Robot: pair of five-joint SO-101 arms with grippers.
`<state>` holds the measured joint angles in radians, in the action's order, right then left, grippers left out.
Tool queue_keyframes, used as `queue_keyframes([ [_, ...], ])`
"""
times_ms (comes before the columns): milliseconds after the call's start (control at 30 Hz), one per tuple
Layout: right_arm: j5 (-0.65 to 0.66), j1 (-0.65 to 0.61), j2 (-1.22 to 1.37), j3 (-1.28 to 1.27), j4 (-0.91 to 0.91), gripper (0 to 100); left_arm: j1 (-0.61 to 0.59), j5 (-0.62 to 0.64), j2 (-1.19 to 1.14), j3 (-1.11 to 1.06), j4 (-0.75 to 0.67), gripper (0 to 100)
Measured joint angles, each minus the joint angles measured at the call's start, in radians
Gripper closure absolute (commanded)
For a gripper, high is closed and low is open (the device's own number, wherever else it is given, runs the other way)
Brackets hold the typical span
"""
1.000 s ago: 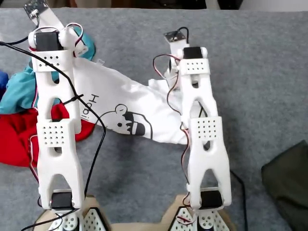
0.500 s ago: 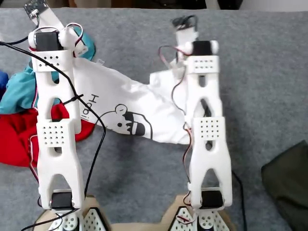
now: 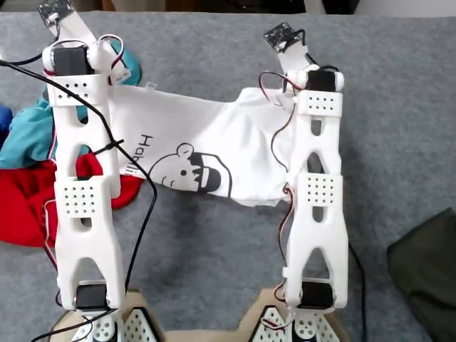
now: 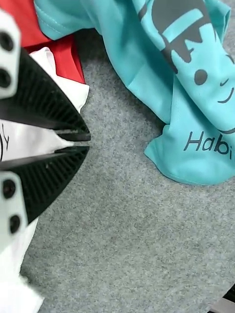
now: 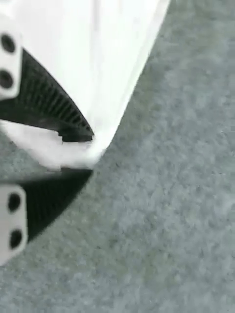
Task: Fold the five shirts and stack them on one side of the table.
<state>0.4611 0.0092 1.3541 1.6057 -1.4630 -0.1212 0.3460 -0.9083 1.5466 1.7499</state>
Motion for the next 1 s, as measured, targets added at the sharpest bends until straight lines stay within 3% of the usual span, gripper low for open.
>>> queue_keyframes([
  [233, -0.005, 0.032, 0.0, 0.014, -0.017, 75.3, 0.0, 0.0, 0.0, 0.0, 0.0, 98],
  [600, -0.187, 0.014, -0.002, -0.146, 0.193, 75.3, 0.002, 0.0, 0.0, -0.078, 0.0, 98],
  [1000, -0.183, -0.04, -0.049, -0.284, 0.16, 75.7, 0.002, 0.0, 0.0, -0.091, 0.0, 98],
])
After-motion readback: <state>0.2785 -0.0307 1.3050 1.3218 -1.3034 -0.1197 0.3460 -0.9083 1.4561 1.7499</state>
